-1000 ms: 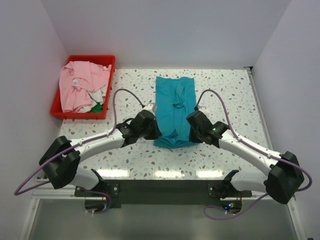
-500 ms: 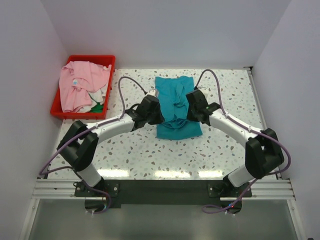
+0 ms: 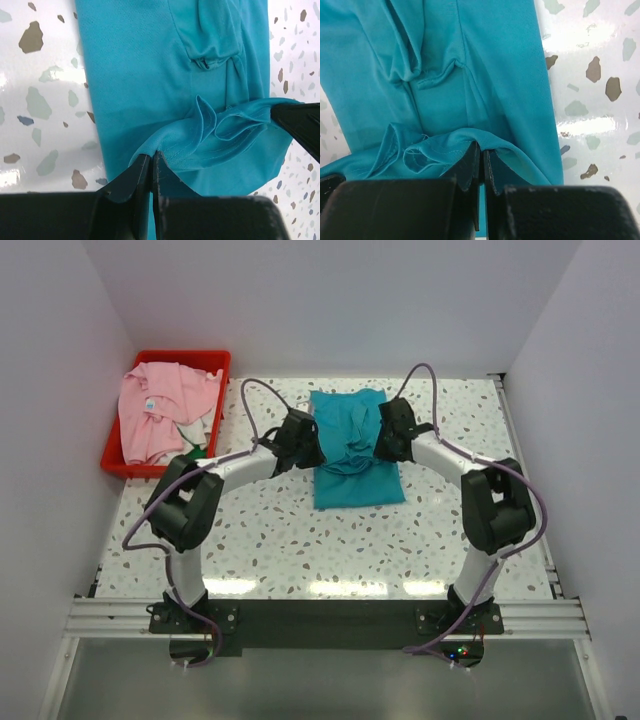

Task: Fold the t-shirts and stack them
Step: Fold the tshirt

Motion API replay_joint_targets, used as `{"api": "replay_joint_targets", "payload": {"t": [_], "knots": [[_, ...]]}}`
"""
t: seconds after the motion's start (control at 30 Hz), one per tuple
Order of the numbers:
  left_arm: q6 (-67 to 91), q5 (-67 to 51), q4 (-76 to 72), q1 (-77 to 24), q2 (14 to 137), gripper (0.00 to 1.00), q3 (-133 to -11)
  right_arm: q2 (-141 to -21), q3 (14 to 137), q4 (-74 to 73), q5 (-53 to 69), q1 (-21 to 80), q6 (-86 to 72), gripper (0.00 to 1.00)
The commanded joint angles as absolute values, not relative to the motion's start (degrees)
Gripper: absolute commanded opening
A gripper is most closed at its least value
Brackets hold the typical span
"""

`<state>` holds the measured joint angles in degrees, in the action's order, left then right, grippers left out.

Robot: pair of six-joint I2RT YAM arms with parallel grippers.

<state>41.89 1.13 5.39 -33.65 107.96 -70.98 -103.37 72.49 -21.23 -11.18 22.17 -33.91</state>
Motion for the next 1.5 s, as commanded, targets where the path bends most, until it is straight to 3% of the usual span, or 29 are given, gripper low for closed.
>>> {"api": "replay_joint_targets", "payload": {"t": [0.0, 0.27, 0.47, 0.57, 0.6, 0.67, 0.7, 0.8, 0.87, 0.97, 1.07, 1.1, 1.13, 1.17, 1.2, 1.3, 1.47], "knots": [[39.2, -1.7, 1.2, -32.0, 109.9, 0.0, -74.9, -105.1, 75.8, -17.5, -9.1, 20.6, -34.0, 0.0], [38.0, -6.0, -1.6, -29.9, 113.2, 0.0, -77.9, -107.6, 77.3, -16.4, -6.6, 18.0, -35.1, 0.0], [37.4, -7.0, -1.5, -28.4, 115.4, 0.21, -79.5, -109.9, 80.5, -17.1, -3.8, 16.0, -35.6, 0.01], [36.7, -9.4, -3.2, -26.7, 116.3, 0.34, -80.1, -111.6, 82.9, -17.3, -1.5, 14.3, -35.9, 0.18], [36.7, -10.2, -3.5, -26.3, 116.6, 0.42, -80.6, -112.7, 83.7, -17.7, -1.1, 14.2, -35.9, 0.3], [35.9, -13.7, -4.9, -24.7, 116.5, 0.5, -80.7, -113.3, 85.7, -19.3, -0.3, 13.3, -35.7, 0.41], [35.8, -14.3, -5.3, -24.3, 116.2, 0.57, -80.6, -113.0, 85.6, -19.4, -0.2, 13.1, -35.5, 0.53], [34.6, -14.2, -5.4, -23.4, 111.6, 0.67, -77.7, -110.7, 85.3, -20.2, -1.2, 12.6, -34.2, 0.63], [34.3, -13.2, -5.4, -23.3, 109.4, 0.68, -76.1, -107.8, 83.3, -19.4, -1.7, 12.7, -33.7, 0.63], [35.3, -11.3, -4.0, -23.6, 105.8, 0.64, -72.9, -103.5, 79.2, -18.9, -1.7, 12.9, -33.7, 0.62], [35.1, -8.9, -1.1, -27.1, 103.6, 0.48, -70.6, -99.2, 74.0, -17.1, -1.9, 14.8, -33.1, 0.56], [34.8, -7.9, -0.2, -28.3, 103.2, 0.37, -70.1, -98.6, 72.7, -16.4, -2.0, 15.4, -33.0, 0.54], [34.5, -6.3, -0.1, -29.4, 102.9, 0.32, -69.4, -98.0, 71.5, -15.4, -2.0, 16.1, -32.7, 0.5], [34.5, -5.8, 1.8, -31.4, 103.1, 0.27, -69.2, -97.7, 69.7, -14.9, -2.0, 17.6, -32.6, 0.39], [34.5, -5.8, 1.8, -32.3, 103.4, 0.2, -69.0, -97.6, 69.0, -14.3, -1.8, 18.2, -32.4, 0.36], [34.9, -5.3, 2.3, -34.5, 105.9, 0.09, -69.5, -100.0, 68.6, -12.9, -0.4, 20.1, -31.3, 0.32], [34.1, -5.8, 3.4, -35.5, 110.2, 0.06, -73.1, -106.2, 73.7, -13.2, 3.4, 20.3, -29.3, 0.27]]}}
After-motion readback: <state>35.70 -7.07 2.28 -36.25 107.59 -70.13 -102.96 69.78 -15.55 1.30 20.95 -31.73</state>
